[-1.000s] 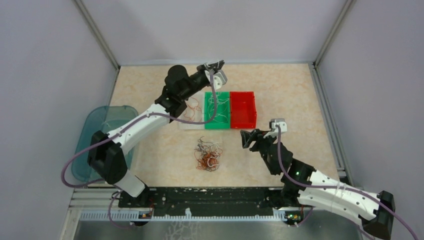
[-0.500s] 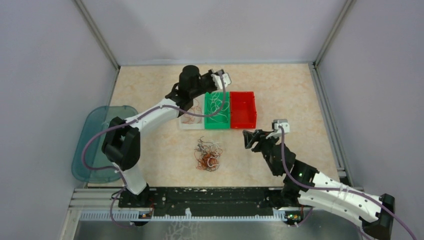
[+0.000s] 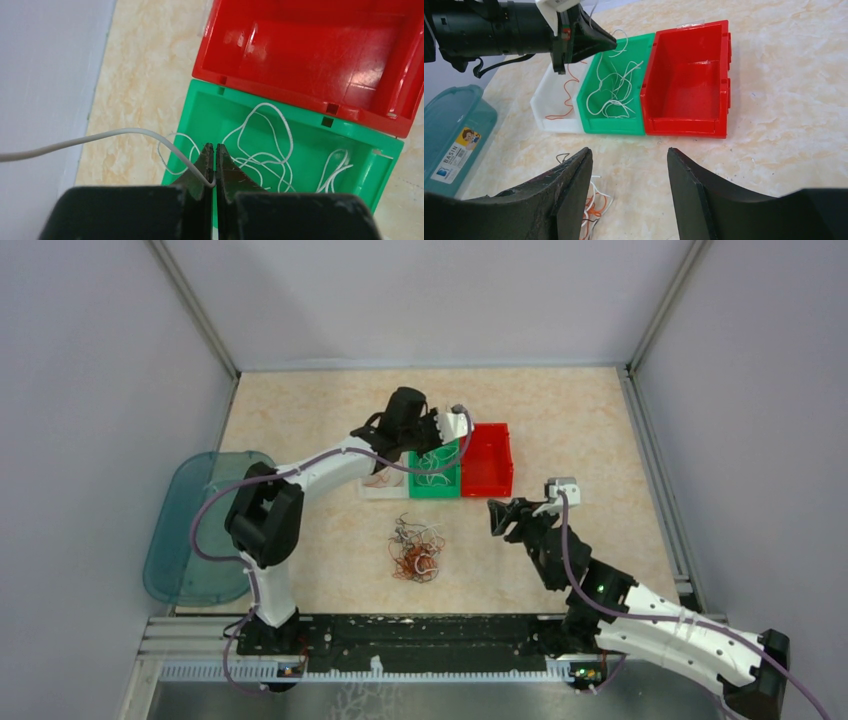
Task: Untangle the cables
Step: Place the cable in the bin.
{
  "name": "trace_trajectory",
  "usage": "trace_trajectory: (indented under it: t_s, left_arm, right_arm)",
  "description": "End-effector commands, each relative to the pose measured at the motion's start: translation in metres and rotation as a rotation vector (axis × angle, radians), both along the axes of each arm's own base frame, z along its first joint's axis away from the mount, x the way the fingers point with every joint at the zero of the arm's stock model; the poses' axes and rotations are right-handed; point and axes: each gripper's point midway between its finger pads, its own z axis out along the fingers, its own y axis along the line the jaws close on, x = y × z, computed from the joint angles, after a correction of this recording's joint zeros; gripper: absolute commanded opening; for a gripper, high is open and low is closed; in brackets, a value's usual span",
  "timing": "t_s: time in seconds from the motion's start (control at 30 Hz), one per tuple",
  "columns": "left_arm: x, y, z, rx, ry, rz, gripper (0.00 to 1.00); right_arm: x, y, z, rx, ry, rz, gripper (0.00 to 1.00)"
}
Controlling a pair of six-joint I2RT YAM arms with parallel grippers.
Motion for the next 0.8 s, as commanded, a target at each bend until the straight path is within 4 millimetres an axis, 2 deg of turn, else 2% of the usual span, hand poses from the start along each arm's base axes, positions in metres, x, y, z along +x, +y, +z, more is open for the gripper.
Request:
trace_trajectory:
  t_s: [0.0,0.1,0.2,0.4,0.47,0.53,0.6,0.77]
  left_arm:
    - [0.008,0.007,-0.014,0.075,0.012,0.036,0.00]
    - [0.015,0.002,-0.020,0.084,0.013,0.036,0.01]
    - [0.013,0.001,-0.030,0.111,0.031,0.019,0.07]
    - [-0.011,0.002,-0.041,0.168,0.143,-0.067,0.25]
    - [-0.018,0.004,-0.039,0.192,0.178,-0.085,0.37]
    - [-0.020,0.006,-0.032,0.206,0.193,-0.094,0.44]
    - [-0.019,0.004,-0.015,0.195,0.187,-0.095,0.49]
    - [-0.024,0.000,0.036,0.112,0.196,-0.115,0.55]
  right_arm:
    - [0.004,0.001,0.022,0.040,-0.031,-0.007,0.57]
    - [0.005,0.001,0.022,0.042,-0.028,-0.011,0.57]
    - [0.005,0.000,0.023,0.047,-0.024,-0.015,0.57]
    - [0.005,-0.002,0.024,0.044,-0.020,-0.020,0.56]
    - [0.006,-0.002,0.026,0.044,-0.022,-0.019,0.56]
    - [0.006,-0.002,0.027,0.044,-0.023,-0.020,0.56]
    - [0.007,-0.001,0.030,0.045,-0.026,-0.018,0.56]
    - [0.007,-0.001,0.035,0.038,-0.023,-0.014,0.56]
